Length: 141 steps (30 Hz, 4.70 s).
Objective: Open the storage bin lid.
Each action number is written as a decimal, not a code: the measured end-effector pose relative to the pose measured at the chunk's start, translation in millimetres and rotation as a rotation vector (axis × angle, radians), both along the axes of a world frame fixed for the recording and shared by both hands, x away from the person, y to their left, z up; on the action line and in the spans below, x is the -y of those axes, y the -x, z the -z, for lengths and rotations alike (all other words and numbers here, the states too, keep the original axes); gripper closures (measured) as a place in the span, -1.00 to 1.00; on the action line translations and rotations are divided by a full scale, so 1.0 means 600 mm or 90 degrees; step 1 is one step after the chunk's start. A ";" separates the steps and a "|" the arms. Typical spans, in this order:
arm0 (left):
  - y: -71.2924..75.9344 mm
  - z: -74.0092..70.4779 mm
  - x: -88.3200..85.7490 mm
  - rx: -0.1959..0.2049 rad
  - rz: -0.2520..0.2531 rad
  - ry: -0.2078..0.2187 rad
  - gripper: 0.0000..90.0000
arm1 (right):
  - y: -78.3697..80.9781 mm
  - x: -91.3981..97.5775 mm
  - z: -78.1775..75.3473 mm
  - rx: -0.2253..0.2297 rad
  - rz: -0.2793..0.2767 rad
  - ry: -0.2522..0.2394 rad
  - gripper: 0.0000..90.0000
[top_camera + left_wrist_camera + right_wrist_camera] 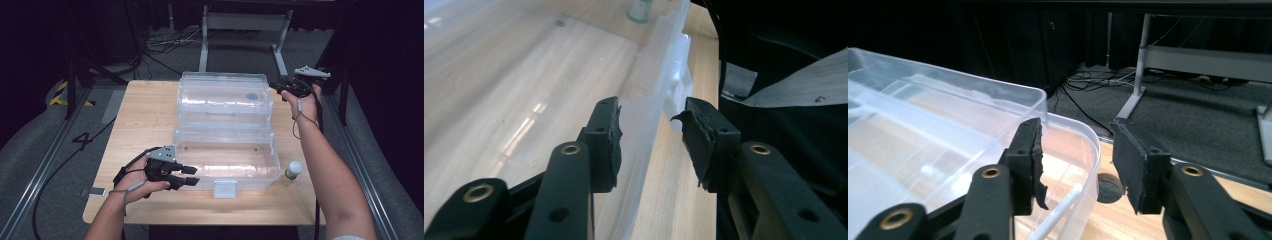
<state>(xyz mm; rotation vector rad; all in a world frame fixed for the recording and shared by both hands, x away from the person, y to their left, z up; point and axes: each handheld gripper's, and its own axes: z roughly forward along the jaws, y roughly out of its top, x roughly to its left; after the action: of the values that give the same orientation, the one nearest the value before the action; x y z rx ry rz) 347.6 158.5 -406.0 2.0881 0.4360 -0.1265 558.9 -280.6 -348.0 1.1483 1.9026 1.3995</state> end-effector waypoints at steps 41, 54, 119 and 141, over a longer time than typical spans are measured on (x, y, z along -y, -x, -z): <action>-0.041 -0.057 -0.099 0.049 -0.177 0.010 0.17 | 0.219 0.076 -0.055 0.047 -0.113 -0.020 -0.05; -0.052 -0.060 -0.114 0.087 -0.180 0.033 0.07 | 0.252 0.110 -0.043 0.012 -0.113 -0.012 -0.09; -0.051 -0.046 -0.168 0.068 -0.289 0.005 -0.05 | 0.251 0.086 0.022 -0.223 -0.322 0.307 -0.12; -0.054 -0.042 -0.167 0.070 -0.297 0.002 -0.08 | 0.255 0.063 0.049 -0.263 -0.362 0.386 -0.14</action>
<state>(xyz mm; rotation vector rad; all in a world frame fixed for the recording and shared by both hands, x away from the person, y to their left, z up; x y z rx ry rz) 380.0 258.5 -380.7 1.9246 0.8385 0.2594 405.8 -318.4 -377.4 0.6439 2.8383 0.7280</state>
